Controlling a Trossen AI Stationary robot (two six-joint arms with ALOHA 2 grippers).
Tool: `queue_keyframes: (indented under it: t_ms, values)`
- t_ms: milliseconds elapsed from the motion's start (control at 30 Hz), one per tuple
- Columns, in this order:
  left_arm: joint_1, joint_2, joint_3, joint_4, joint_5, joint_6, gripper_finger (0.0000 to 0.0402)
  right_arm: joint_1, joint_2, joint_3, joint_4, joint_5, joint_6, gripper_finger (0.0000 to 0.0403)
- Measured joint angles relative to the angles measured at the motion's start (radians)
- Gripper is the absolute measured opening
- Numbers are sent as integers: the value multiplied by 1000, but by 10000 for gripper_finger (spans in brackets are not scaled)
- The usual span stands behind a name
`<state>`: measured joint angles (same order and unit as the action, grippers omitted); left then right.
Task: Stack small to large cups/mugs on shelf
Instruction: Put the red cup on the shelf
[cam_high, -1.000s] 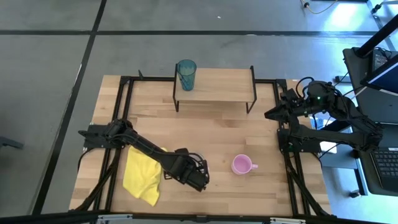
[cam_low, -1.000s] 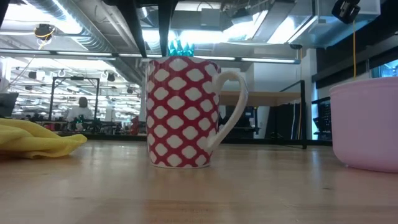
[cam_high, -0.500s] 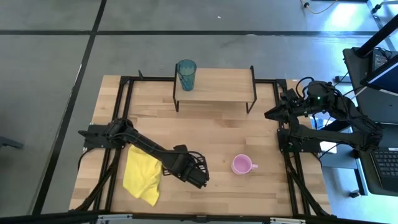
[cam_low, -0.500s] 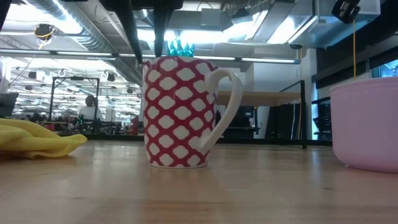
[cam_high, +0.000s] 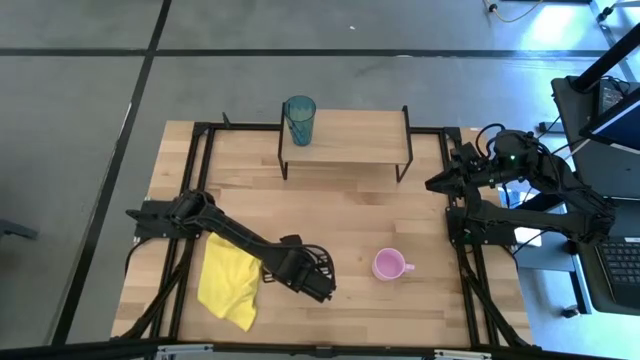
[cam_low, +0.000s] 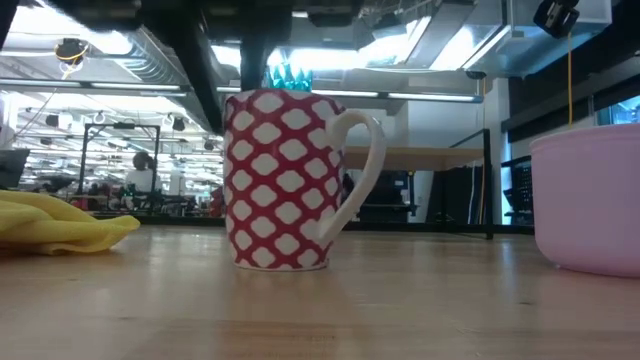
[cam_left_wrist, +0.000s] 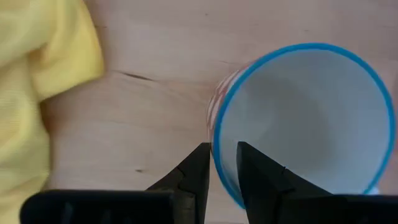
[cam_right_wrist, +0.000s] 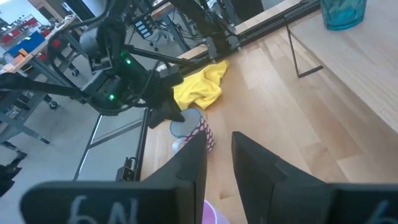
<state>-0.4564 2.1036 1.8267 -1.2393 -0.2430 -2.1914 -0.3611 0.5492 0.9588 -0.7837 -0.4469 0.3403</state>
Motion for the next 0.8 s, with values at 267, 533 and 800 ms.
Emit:
queue_keyframes:
  t_ms: [267, 533, 800]
  values:
    - [3, 1, -28, 39, -5, 53, 72, 0, 0, 0, 0, 0, 23, 77]
    - [27, 1, -28, 33, -10, 183, 22, 0, 0, 0, 0, 1, 25, 77]
    - [86, 1, -28, 37, -32, 439, 25, 0, 0, 0, 0, 9, 42, 77]
